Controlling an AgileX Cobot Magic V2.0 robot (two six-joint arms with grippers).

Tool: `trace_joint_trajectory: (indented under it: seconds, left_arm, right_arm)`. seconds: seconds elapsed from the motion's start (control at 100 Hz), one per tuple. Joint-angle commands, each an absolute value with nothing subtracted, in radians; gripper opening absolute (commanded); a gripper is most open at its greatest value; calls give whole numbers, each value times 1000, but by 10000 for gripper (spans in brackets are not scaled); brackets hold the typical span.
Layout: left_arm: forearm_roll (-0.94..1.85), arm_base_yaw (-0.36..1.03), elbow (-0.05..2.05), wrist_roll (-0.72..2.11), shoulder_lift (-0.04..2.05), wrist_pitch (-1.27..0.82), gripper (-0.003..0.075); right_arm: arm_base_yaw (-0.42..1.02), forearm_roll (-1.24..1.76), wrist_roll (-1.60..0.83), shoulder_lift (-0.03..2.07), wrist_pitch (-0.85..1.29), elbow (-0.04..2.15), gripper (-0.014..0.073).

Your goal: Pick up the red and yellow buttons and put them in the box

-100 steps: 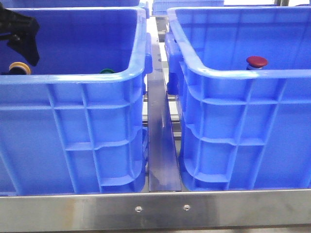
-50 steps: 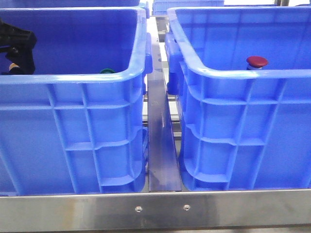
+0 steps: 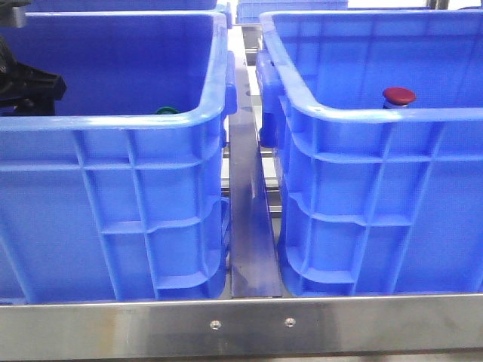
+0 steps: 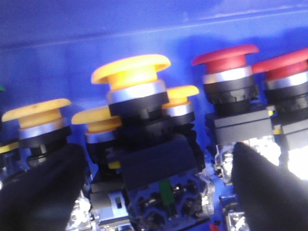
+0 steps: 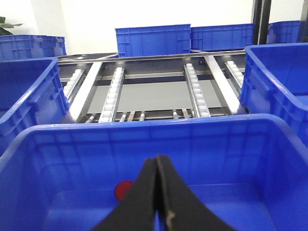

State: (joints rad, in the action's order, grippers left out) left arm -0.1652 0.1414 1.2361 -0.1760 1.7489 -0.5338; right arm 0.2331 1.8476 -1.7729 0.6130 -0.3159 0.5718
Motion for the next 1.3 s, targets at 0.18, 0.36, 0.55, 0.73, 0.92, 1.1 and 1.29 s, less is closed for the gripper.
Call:
trace_joint_trajectory:
  seconds: [0.18,0.36,0.55,0.73,0.92,1.1,1.29]
  left_arm:
    - [-166,141,1269,-189,1700,-485,-8]
    - [-166,141,1269,-180,1649,-526,-20]
    - [-162,173,1253,-129,1544,-612,-20]
    - [-162,260,1237,-124,1415,-643,-20]
    - [-135,427,1237,-121,1306,-647,-20]
    - [-120,638,1237,-99,1278,-626,-20]
    - [-120,860,1246,-75,1278,-552,-20]
  right_arm:
    - [237,1895,-1785,610,-284,599,-69]
    - [237,1895,-1785,610,-284,599,-69]
    - [237,1895,-1785,610,-284,599,-69]
    - [237,1895,-1785,610,-284,599,-69]
    - [237,1895,-1785,610,-284,599,-69]
    - [237,1895,-1785,610,-282,599,-69]
    - [237,1895,-1785,610,-279,599,-69]
